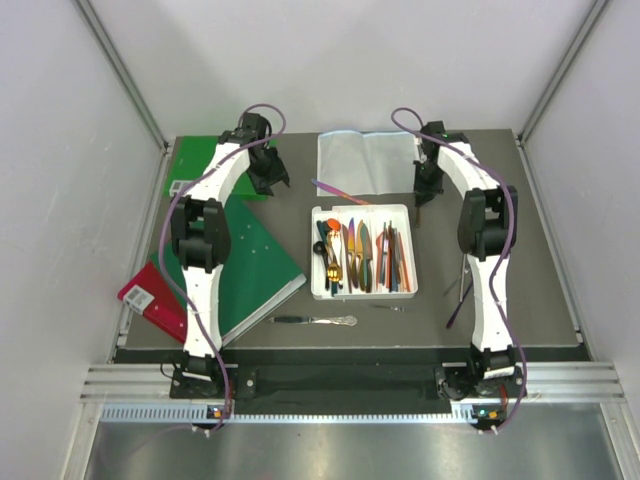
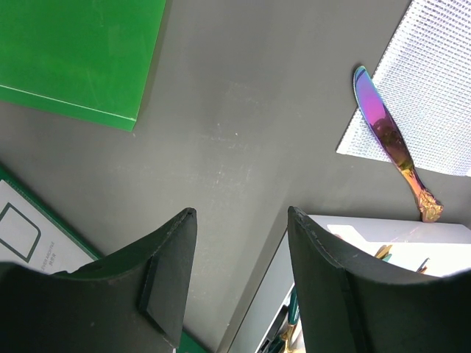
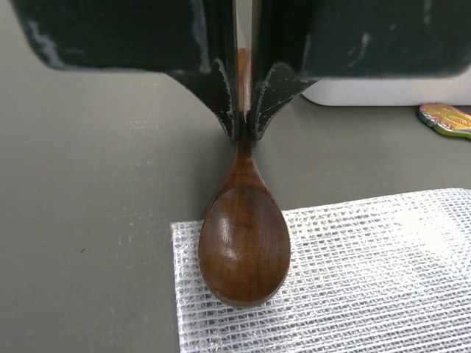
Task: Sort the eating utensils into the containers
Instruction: Pick up the spoon from the center of the board.
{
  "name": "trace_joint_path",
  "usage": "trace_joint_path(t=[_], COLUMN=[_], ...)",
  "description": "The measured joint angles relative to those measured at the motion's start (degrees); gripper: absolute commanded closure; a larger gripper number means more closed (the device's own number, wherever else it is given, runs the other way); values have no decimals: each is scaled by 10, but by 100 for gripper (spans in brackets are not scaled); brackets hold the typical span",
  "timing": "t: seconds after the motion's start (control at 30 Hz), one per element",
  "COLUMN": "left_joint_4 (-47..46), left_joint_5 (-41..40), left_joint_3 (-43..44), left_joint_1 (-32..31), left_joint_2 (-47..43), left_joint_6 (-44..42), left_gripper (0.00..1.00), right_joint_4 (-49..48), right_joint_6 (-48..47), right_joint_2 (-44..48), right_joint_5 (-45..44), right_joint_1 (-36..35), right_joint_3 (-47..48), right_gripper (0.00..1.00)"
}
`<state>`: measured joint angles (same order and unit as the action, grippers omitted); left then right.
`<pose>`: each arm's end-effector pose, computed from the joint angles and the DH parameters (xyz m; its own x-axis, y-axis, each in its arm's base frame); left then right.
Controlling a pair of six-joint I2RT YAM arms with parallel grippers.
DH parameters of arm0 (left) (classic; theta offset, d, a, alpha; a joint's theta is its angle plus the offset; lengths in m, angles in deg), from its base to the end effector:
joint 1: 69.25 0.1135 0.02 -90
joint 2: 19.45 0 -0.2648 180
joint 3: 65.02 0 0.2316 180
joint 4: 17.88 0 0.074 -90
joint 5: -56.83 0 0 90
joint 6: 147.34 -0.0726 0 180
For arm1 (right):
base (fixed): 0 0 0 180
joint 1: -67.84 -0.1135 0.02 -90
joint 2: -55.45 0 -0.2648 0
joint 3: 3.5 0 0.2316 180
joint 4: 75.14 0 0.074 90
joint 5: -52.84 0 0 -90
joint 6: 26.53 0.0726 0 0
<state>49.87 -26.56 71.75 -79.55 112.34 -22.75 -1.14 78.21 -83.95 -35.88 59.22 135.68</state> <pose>0.4846 -0.0966 0.2011 -0.8505 -0.4186 -0.3186 -0.3078 0.8871 -0.3440 0.4867 0.0754 0.1439 -0.9598 0.1118 -0.2575 0.0914 0.9917 0.0900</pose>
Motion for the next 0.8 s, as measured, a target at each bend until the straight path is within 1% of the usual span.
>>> trace_joint_path(t=[0.13,0.23,0.37,0.47,0.57,0.67,0.8], left_joint_4=[0,0,0,0,0,-1,-1], left_joint_5=[0,0,0,0,2,5,9], left_joint_3=[0,1,1,1,1,2,2], left_joint_1=[0,0,0,0,0,0,0], left_joint_2=[0,0,0,0,0,0,0], left_joint_6=[0,0,0,0,2,4,5], left_gripper=[43,43,43,43,43,43,43], right_joint_4=[-12,-30,-28,-17,-4,8,32], right_joint_6=[-4,-12,-22,-28,-28,-28,-28], right_joint_2=[7,43,101,147,213,274,315], right_joint_5=[-4,-12,-21,-19,1,22,53], right_joint_1=[-1,-2,-2,-2,-4,-16,-66], right_joint_3=[-17,-78,-166,-205,-225,-226,-220], right_gripper=[100,100,100,100,100,100,100])
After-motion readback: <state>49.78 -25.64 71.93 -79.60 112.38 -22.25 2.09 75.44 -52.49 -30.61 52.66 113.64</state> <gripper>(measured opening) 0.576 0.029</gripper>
